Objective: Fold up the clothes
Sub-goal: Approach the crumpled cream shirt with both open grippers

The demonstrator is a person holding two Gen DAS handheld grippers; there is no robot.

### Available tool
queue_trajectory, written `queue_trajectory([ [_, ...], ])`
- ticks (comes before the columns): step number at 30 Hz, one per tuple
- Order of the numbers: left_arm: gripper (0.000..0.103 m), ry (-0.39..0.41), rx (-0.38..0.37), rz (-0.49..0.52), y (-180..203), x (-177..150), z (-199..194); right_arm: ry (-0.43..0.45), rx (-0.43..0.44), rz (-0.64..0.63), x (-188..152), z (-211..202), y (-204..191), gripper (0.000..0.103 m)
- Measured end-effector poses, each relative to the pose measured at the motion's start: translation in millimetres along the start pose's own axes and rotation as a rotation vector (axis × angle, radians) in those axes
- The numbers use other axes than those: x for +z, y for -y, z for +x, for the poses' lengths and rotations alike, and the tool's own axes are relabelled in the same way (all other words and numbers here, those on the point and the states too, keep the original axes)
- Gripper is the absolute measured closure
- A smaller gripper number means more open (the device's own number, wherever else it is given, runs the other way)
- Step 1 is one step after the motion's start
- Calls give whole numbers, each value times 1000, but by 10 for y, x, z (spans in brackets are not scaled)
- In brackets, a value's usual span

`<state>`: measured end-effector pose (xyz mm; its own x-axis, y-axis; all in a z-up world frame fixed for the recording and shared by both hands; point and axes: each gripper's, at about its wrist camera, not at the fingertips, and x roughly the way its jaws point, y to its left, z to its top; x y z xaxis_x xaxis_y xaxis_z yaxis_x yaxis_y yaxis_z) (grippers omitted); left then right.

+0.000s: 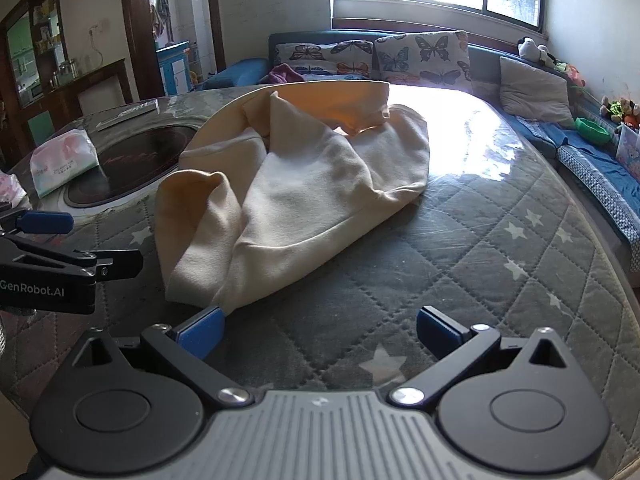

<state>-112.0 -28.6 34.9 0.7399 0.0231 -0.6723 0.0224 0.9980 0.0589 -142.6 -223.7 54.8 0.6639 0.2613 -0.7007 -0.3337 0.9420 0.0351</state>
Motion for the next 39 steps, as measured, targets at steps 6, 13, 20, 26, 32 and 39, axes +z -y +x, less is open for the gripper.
queue_trajectory([
  [6,0,-4,5,15,43,-11,-39,-1,-3,-14,-18,-21,-38,0],
  [13,0,-7,4,26,74,-28,-71,3,-2,-16,-34,-56,-49,0],
  [20,0,-6,0,40,101,-39,-89,9,3,-28,-39,-81,-88,0],
  [26,0,-7,-3,43,110,-41,-96,8,1,-28,-34,-79,-93,0],
  [32,0,-10,-1,45,121,-45,-90,4,-1,-30,-32,-67,-101,0],
  [39,0,-11,-1,43,119,-46,-86,1,1,-30,-29,-57,-103,0],
])
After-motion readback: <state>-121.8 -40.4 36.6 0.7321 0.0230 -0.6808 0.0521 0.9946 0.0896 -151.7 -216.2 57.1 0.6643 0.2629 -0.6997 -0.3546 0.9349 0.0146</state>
